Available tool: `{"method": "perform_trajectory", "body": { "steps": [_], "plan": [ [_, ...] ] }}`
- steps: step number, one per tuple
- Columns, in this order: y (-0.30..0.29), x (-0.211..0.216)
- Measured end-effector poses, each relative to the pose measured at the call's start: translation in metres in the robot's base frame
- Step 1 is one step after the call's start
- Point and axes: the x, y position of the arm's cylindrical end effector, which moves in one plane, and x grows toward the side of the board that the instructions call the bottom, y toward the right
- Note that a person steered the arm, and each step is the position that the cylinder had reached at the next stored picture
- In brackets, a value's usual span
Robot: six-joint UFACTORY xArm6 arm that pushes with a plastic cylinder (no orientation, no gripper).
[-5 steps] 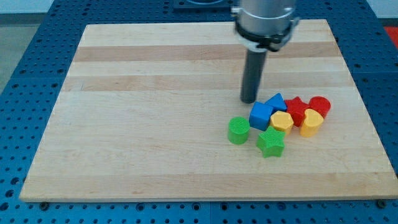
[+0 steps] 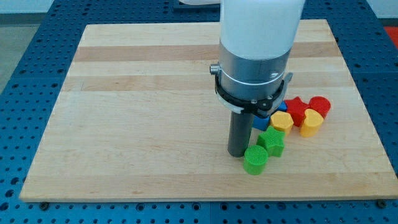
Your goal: Push the green star into the yellow heart
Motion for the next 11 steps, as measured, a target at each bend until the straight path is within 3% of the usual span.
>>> {"method": "perform_trajectory", "body": {
  "steps": [1, 2, 4, 5, 6, 7, 9, 11],
  "plan": [
    [0.041, -0.009],
    [0.045, -0.008],
    [-0.024, 0.001],
    [-0.045, 0.029],
    [-0.021, 0.069],
    [-0.013, 0.06],
    [0.071, -0.002],
    [0.092, -0.008]
  ]
}}
